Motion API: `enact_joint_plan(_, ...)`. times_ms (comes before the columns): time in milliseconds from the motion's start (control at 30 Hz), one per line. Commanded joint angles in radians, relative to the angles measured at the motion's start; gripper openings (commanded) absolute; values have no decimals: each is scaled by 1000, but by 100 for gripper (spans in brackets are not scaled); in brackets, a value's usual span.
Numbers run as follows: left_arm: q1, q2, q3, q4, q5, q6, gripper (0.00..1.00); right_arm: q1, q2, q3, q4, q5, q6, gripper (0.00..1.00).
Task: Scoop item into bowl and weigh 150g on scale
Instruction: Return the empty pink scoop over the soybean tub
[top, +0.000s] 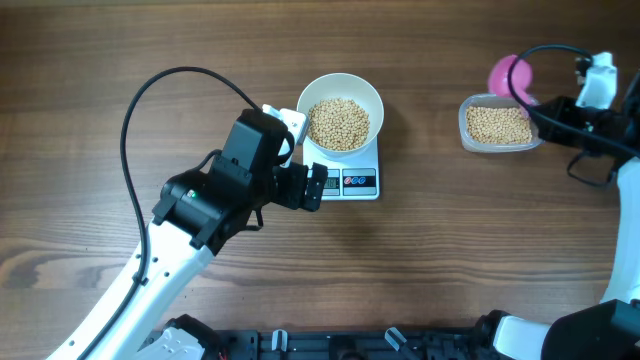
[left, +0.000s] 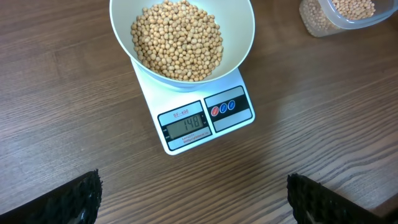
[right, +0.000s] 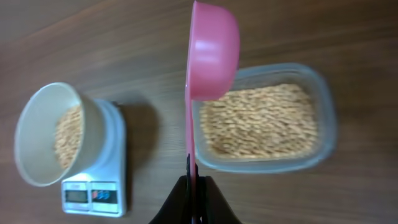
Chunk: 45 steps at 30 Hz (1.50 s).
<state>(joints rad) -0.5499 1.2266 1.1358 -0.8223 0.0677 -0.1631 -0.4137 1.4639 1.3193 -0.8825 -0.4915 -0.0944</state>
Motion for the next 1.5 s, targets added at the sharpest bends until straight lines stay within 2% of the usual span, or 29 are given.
enact_joint_plan(0,-3,-7,-5,2,-13,-10,100,0,-21,23,19,77,-11,4)
enact_joint_plan(467,-3,-7,-5,2,-13,-10,100,0,-16,14,-6,106,-13,4)
enact_joint_plan(633,-3,-7,-5,2,-13,-10,100,0,-14,14,31,106,-85,4)
enact_joint_plan(1000,-3,-7,-5,2,-13,-10,100,0,22,14,68,106,-84,4)
enact_joint_plan(1100,-3,-7,-5,2,-13,-10,100,0,23,14,84,101,-22,4)
enact_joint_plan(1333,-3,-7,-5,2,-13,-10,100,0,23,14,-12,53,-15,4)
enact_joint_plan(1467,-3,-7,-5,2,-13,-10,100,1,23,14,-41,53,-101,4)
